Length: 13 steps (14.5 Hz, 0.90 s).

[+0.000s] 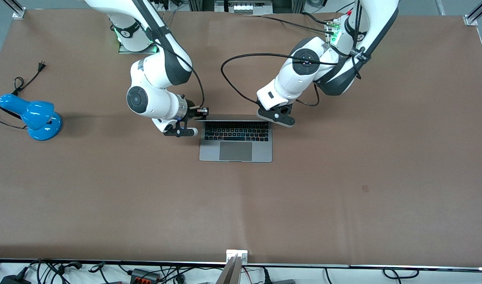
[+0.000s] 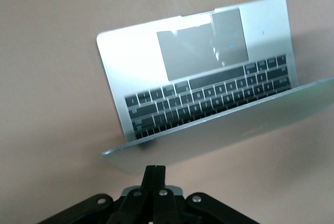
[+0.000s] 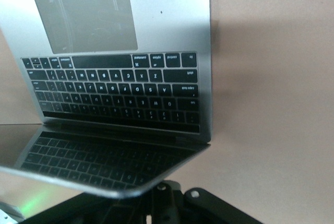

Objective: Close laptop with both arms from behind
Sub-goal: 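Push the screen back edge with both grippers toward the keyboard, then press the lid down flat with both grippers onto the base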

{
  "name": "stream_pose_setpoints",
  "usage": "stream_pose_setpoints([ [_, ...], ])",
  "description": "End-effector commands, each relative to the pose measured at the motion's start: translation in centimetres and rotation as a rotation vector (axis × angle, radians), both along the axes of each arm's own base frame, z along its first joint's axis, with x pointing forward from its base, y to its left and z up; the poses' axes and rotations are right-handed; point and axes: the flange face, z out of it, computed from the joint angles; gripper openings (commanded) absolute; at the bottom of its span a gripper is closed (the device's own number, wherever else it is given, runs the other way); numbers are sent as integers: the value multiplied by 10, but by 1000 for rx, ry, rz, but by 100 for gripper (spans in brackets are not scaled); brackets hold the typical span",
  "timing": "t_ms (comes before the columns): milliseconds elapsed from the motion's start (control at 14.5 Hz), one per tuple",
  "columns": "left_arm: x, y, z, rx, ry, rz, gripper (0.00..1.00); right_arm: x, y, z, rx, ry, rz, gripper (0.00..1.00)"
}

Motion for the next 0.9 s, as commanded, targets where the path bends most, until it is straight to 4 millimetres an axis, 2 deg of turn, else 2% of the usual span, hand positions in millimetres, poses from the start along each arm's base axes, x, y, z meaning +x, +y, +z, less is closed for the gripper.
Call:
stream_pose_setpoints([
  [0, 18, 4, -18, -19, -47, -10, 1, 16, 4, -16, 4, 13, -9, 0],
  [207, 27, 5, -30, -47, -75, -3, 1, 22, 5, -28, -5, 16, -10, 0],
  [415, 39, 5, -32, -55, -90, -2, 1, 28, 8, -43, -15, 26, -11, 0],
  [622, 52, 4, -48, -47, -101, -21, 1, 38, 10, -61, -23, 35, -19, 0],
  [829, 66, 11, -70, -68, -133, -5, 1, 41, 11, -75, -31, 41, -23, 0],
])
